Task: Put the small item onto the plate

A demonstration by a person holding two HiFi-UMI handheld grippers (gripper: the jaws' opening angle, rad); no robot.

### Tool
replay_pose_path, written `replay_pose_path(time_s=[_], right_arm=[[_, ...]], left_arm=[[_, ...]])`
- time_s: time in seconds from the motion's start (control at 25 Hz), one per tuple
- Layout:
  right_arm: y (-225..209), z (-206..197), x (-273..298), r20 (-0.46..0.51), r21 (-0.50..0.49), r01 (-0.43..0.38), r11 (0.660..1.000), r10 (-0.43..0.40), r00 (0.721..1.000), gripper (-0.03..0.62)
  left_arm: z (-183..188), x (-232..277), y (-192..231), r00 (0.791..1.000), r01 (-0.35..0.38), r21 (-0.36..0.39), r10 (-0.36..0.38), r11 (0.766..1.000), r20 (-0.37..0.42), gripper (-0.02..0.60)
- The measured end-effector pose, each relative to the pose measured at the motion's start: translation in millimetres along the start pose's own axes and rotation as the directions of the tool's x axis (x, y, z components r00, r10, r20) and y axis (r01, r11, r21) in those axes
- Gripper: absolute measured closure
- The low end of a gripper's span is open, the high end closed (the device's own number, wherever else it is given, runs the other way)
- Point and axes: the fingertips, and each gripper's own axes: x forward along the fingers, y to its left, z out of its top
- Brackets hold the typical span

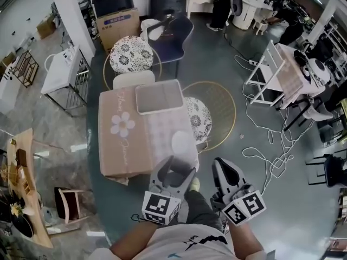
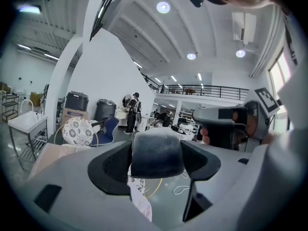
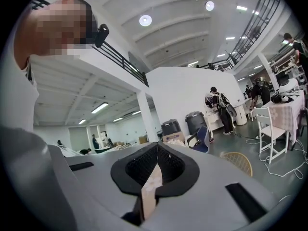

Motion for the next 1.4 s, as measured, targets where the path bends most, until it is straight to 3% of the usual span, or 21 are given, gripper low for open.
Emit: replay_pose_path(time_s=[0.4, 0.76, 0.96, 1.4], right_arm=[[-60, 1, 78, -0.049, 0.015, -0.133, 0.991, 0.134, 0.990, 0.579], [-115, -18, 137, -0.141, 0.068, -0.275, 0.959, 0.282, 0.949, 0.579], [-131, -41, 150, -0.170, 0.092, -0.271, 0.958, 0.283, 0.944, 0.579], [-159, -134, 139, -0.241, 0.141, -0.185, 0.973, 0.215, 0.946, 0.579]], left_arm=[[-21, 68, 41, 0.989, -0.145, -0.042, 0.143, 0.989, -0.042, 0.275], [-45, 127, 67, 0.949, -0.310, -0.076, 0.304, 0.948, -0.080, 0.275], [-80, 147, 83, 0.934, -0.346, -0.106, 0.332, 0.932, -0.130, 0.275], [-198, 176, 125, 0.907, -0.391, -0.161, 0.350, 0.906, -0.233, 0.275]])
